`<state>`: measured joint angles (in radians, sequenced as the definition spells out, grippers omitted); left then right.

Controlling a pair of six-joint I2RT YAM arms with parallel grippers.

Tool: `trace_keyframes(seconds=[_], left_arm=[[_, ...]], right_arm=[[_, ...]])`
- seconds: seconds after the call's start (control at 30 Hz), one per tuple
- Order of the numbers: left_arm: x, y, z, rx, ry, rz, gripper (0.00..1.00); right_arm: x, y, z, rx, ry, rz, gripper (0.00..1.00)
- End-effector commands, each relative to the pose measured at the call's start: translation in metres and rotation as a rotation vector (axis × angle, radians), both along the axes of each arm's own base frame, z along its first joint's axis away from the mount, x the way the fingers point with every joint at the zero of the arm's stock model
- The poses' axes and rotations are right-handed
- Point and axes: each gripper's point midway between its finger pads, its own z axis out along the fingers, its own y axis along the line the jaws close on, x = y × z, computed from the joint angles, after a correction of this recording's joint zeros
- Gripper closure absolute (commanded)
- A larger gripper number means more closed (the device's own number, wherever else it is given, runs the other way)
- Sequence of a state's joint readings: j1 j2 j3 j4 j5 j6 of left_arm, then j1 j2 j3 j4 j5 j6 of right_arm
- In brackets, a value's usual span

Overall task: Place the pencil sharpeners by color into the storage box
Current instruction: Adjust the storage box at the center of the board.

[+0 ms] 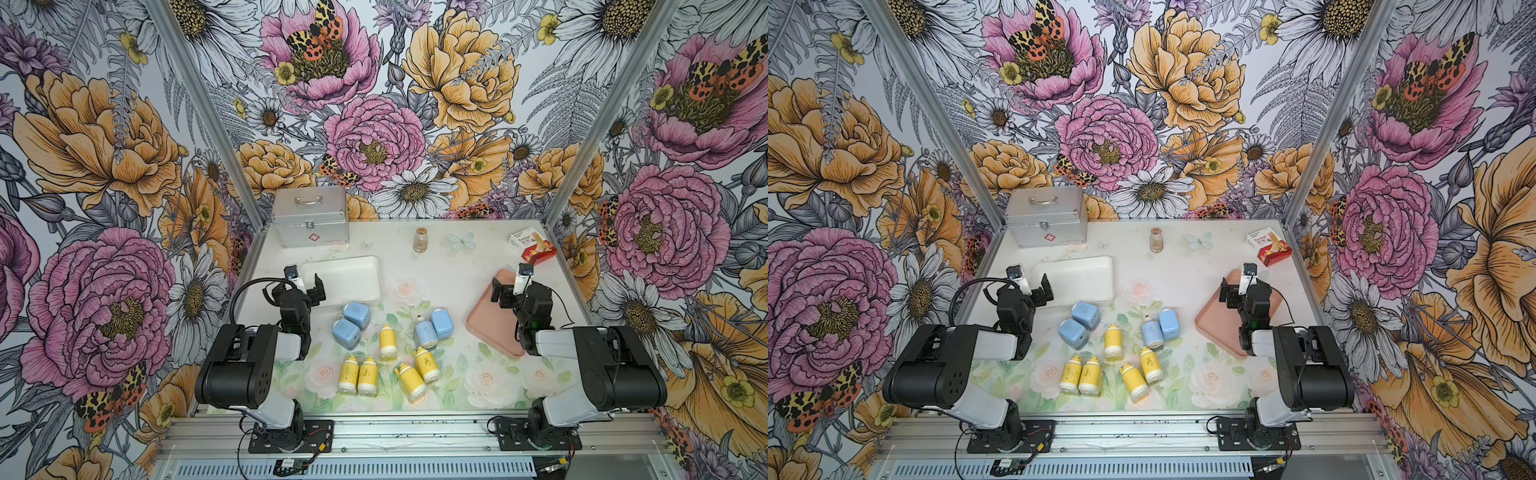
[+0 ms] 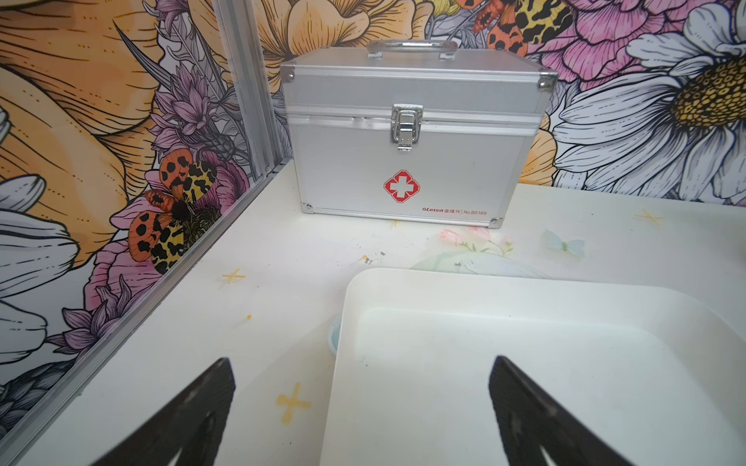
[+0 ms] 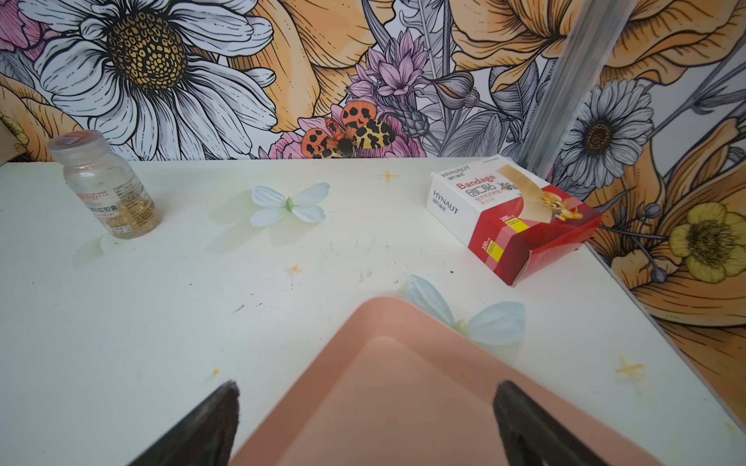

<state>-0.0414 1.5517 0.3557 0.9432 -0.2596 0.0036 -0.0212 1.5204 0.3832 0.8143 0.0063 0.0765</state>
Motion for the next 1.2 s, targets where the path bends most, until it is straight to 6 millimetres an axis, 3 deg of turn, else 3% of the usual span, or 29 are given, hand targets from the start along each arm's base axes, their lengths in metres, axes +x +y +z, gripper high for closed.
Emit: trace_keyframes(seconds=[0.0, 0.3, 0.57, 0.63, 0.73, 0.87, 0.97, 1.0, 1.07, 1.17], left_arm=[[0.004, 0.001, 0.008, -0.003, -0.019, -0.012, 0.01], [0.004, 0.000, 0.008, -0.003, -0.021, -0.013, 0.01], [-0.005, -0.011, 0.032, 0.083, -0.036, 0.008, 0.01], [-0.005, -0.022, 0.048, 0.133, -0.039, 0.002, 0.01], [-0.009, -0.022, 0.090, 0.165, -0.071, 0.124, 0.01], [-0.018, -0.008, 0.137, -0.075, 0.036, 0.202, 0.02], [-0.020, 0.000, 0.156, -0.368, 0.074, 0.106, 0.01], [-0.019, -0.007, 0.163, -0.413, 0.081, 0.036, 0.01], [-0.024, -0.008, 0.182, -0.386, 0.095, 0.021, 0.01], [-0.027, -0.015, 0.192, -0.297, 0.164, 0.037, 0.02]], right_arm=[[0.006, -0.006, 0.009, -0.016, -0.033, -0.017, 0.00], [0.006, -0.005, 0.009, -0.016, -0.031, -0.015, 0.00], [0.012, -0.008, 0.019, -0.013, 0.040, -0.029, 0.00], [0.021, -0.012, 0.029, -0.015, 0.126, -0.054, 0.00], [0.031, -0.019, 0.040, 0.047, 0.256, -0.127, 0.00], [0.029, -0.041, 0.042, 0.194, 0.443, -0.375, 0.00], [0.030, -0.009, 0.034, 0.290, 0.549, -0.237, 0.00], [0.026, -0.002, 0.034, 0.298, 0.564, -0.227, 0.00], [0.013, 0.008, 0.039, 0.274, 0.596, -0.221, 0.00], [-0.010, 0.020, 0.050, 0.198, 0.659, -0.222, 0.00]])
